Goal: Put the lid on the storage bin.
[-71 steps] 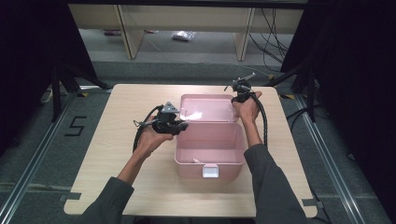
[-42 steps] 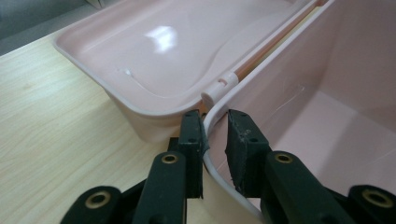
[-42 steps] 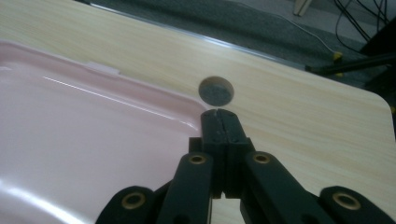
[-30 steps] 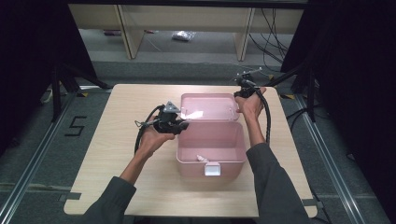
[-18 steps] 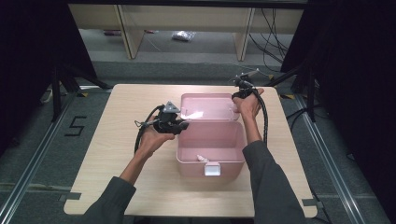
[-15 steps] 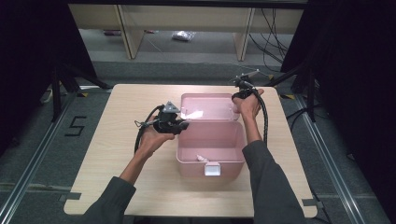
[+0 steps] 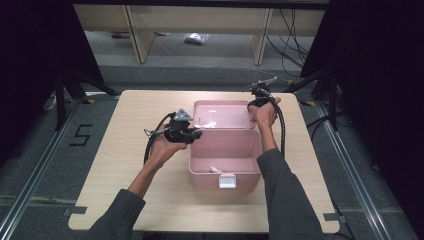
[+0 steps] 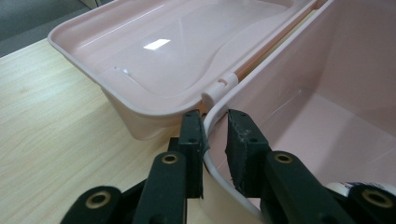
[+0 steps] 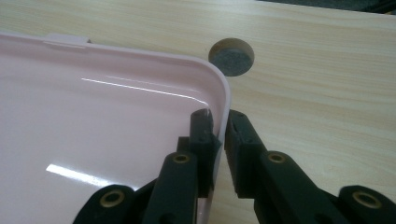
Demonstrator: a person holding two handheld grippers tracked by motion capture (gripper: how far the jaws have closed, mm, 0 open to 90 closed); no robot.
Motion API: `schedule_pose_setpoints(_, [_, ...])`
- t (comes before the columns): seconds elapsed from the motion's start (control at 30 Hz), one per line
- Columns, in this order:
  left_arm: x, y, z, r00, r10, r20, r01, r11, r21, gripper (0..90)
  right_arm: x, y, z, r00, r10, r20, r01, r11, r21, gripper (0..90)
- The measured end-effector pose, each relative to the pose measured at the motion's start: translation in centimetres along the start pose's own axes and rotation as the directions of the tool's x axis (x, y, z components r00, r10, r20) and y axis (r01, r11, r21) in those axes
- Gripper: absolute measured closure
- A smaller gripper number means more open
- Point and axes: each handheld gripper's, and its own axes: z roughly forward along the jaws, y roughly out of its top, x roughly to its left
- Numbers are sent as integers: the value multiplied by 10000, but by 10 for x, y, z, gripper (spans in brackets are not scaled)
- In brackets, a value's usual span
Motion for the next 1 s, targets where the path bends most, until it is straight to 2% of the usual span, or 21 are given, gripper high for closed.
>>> schedule_pose_setpoints(0.23, [0, 0, -1, 10000, 55, -5, -55, 10000, 45, 760, 9, 2, -8, 9986, -118, 520, 141, 9990, -435, 841])
schedule_pose_setpoints(0.33, [-1, 0, 0, 10000, 93, 8, -93, 10000, 19, 759, 10, 2, -15, 9991, -154, 385, 180, 9975, -677, 845])
schedule_pose_setpoints(0.4, [-1, 1, 0, 10000, 88, -34, -88, 10000, 13, 758, 10, 3, -19, 9984, -119, 544, 166, 9961, -861, 846])
schedule_pose_setpoints(0.43, [-2, 1, 0, 9999, 94, -83, -94, 10000, 20, 759, 9, 3, -22, 9980, -265, 566, 315, 9955, -894, 847])
schedule_pose_setpoints(0.47, [-2, 1, 0, 9999, 88, -71, -88, 10000, 24, 758, 11, 3, -24, 9985, 0, 539, 51, 9955, -942, 847])
schedule_pose_setpoints(0.53, [-2, 1, 0, 9999, 104, -90, -104, 9999, 45, 758, 6, 3, -28, 9973, -567, 474, 619, 9912, -1168, 848])
schedule_pose_setpoints(0.6, [-2, 1, 1, 9999, 79, -79, -79, 10000, 16, 758, 7, 4, -34, 9981, -452, 423, 501, 9912, -1228, 850])
schedule_pose_setpoints(0.63, [-2, 1, 1, 10000, 47, -74, -47, 10000, 9, 758, 10, 3, -36, 9982, -269, 538, 334, 9919, -1225, 850])
schedule_pose_setpoints(0.7, [-3, 1, 1, 9999, 71, -108, -71, 10000, 19, 758, 9, 4, -41, 9972, -503, 557, 574, 9894, -1337, 851])
schedule_pose_setpoints(0.8, [-3, 1, 1, 9999, 83, -123, -83, 10000, 53, 758, 9, 4, -47, 9971, -555, 528, 630, 9862, -1533, 852])
schedule_pose_setpoints(0.83, [-3, 1, 1, 9999, 76, -121, -76, 10000, 48, 758, 9, 4, -48, 9945, -750, 726, 858, 9834, -1600, 852])
schedule_pose_setpoints(0.87, [-3, 1, 1, 9999, 60, -123, -60, 10000, 45, 758, 10, 4, -51, 9970, -578, 512, 654, 9849, -1605, 852])
schedule_pose_setpoints(0.93, [-3, 1, 1, 9999, 75, -133, -74, 10000, 57, 758, 9, 3, -56, 9942, -828, 691, 934, 9812, -1687, 852])
schedule_pose_setpoints(1.0, [-3, 2, 0, 9997, 169, -146, -168, 9998, 128, 757, 10, 3, -59, 9965, -659, 505, 740, 9810, -1794, 852])
